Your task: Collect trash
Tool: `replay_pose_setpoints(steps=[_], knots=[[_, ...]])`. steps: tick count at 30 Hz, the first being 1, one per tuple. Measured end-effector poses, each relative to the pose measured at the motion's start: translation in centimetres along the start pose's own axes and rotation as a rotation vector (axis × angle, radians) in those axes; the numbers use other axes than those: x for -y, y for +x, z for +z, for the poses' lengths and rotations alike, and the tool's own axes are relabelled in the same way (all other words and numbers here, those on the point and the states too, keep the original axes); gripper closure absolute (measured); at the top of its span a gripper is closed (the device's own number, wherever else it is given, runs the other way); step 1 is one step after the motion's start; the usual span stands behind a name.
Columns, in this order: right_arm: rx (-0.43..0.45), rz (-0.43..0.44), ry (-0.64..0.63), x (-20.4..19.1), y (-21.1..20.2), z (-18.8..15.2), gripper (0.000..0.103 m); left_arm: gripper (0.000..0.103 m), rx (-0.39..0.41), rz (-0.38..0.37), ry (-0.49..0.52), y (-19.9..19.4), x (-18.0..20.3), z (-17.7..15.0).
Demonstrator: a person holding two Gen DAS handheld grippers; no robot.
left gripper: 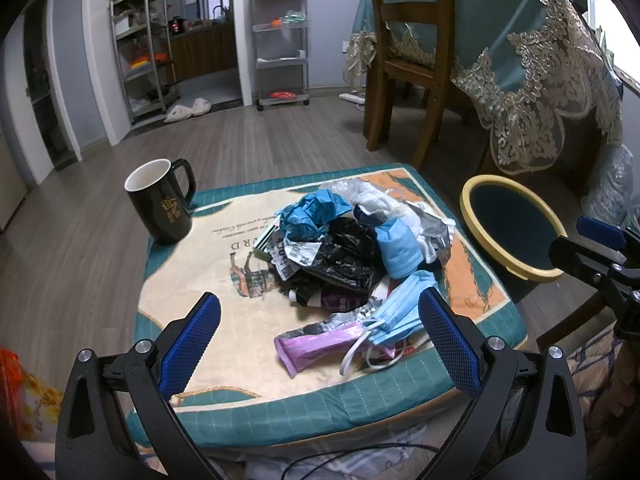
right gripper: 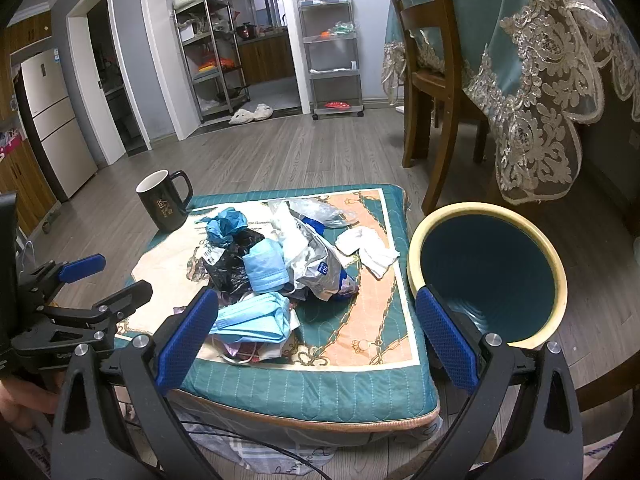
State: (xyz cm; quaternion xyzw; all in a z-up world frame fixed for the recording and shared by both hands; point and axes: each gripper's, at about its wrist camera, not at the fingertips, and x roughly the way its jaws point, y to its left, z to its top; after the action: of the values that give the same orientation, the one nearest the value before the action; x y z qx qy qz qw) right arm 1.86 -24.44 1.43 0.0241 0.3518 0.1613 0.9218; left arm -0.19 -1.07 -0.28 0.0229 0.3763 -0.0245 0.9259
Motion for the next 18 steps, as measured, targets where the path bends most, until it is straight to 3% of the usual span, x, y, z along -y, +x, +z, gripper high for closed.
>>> replay_pose_setpoints(steps=[18], knots=[[-0.001, 0.001, 0.001, 0.10, 0.02, 0.03, 0.006, 0.005, -0.017, -0.011, -0.007, 0.32, 0.10, -0.40]])
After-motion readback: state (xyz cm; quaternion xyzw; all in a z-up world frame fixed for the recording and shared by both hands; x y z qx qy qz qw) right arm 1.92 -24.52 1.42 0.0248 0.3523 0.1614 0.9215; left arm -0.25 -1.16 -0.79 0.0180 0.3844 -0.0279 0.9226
